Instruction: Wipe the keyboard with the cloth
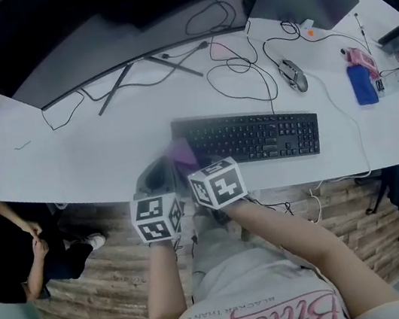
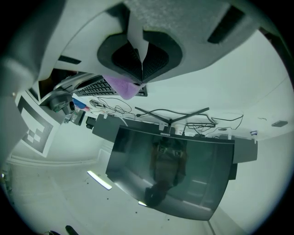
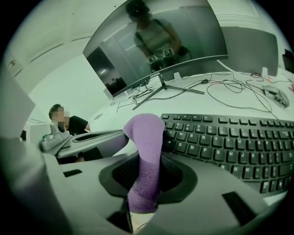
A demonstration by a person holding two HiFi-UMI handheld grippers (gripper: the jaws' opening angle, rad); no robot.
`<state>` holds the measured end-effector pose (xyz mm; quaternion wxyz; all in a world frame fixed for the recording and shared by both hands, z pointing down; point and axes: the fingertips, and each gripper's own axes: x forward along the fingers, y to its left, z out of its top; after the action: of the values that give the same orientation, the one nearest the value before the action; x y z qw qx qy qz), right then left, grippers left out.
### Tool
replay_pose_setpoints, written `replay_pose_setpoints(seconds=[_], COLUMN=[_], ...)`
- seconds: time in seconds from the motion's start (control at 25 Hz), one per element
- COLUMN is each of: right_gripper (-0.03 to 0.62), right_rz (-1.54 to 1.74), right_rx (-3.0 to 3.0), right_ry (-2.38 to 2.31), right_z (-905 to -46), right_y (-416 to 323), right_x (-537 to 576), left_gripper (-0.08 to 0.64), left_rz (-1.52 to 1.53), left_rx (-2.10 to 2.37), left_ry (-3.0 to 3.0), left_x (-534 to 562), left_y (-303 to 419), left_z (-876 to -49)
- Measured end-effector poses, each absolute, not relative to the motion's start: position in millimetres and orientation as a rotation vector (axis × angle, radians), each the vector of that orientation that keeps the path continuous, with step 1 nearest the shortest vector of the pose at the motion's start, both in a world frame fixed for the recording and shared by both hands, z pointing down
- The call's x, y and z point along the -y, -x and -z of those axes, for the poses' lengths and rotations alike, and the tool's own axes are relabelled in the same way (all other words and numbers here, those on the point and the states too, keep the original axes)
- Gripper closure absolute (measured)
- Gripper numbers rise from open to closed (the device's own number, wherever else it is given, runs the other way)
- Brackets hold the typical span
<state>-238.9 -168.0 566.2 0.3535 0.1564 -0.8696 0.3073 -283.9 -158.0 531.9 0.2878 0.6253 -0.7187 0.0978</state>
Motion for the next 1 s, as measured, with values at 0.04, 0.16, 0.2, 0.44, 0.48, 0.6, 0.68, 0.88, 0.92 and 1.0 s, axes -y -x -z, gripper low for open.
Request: replay_pose_setpoints(seconds=[0.04,0.16,0.2,0.44,0.48,0.6,0.68,0.88,0.92,1.0], right_gripper=[0.499,0.499,0.499,0.499,0.499,0.499,0.499,0.499,0.499,0.499], right_rz=[-0.798,-0.789,-0.787,-0.8,-0.804,-0.802,-0.799,-0.779,-0.775,-0.771], right_rx=[2.246,2.243,2.243,2.233,2.231,2.226,2.219,2.202,2.199,2.195], right_ry=[-0.411,-0.426,-0.428,-0.462,-0.47,-0.49,-0.504,-0.537,-0.544,-0.557], right_z=[-566.2,-565.9,-566.0,-566.0,-565.7,-565.3,-565.6,-565.5,-565.7,-566.1], right_y=[237.2,230.4,227.2,200.5,195.9,179.0,166.0,134.8,128.5,116.8], right_x=[168.2,170.0,171.2,184.0,186.2,193.6,198.1,214.5,217.4,222.2], left_gripper=[0.552,0.552,0.553,0.552,0.552,0.552,0.552,0.552,0.552,0.552], left_rz=[-0.27,-0.292,-0.296,-0.318,-0.324,-0.337,-0.346,-0.35,-0.351,-0.357], left_rx=[1.917,1.905,1.901,1.856,1.849,1.832,1.82,1.793,1.787,1.773], left_ry=[-1.672,-1.682,-1.684,-1.722,-1.73,-1.751,-1.763,-1.786,-1.793,-1.807], left_x=[157.9,157.1,157.1,166.1,168.5,176.9,182.4,198.8,201.9,207.0], left_y=[281.5,274.2,271.3,247.2,243.6,229.6,218.3,189.9,183.8,172.6], left_z=[-532.4,-532.9,-533.2,-533.7,-533.4,-532.6,-532.6,-533.3,-533.7,-534.9])
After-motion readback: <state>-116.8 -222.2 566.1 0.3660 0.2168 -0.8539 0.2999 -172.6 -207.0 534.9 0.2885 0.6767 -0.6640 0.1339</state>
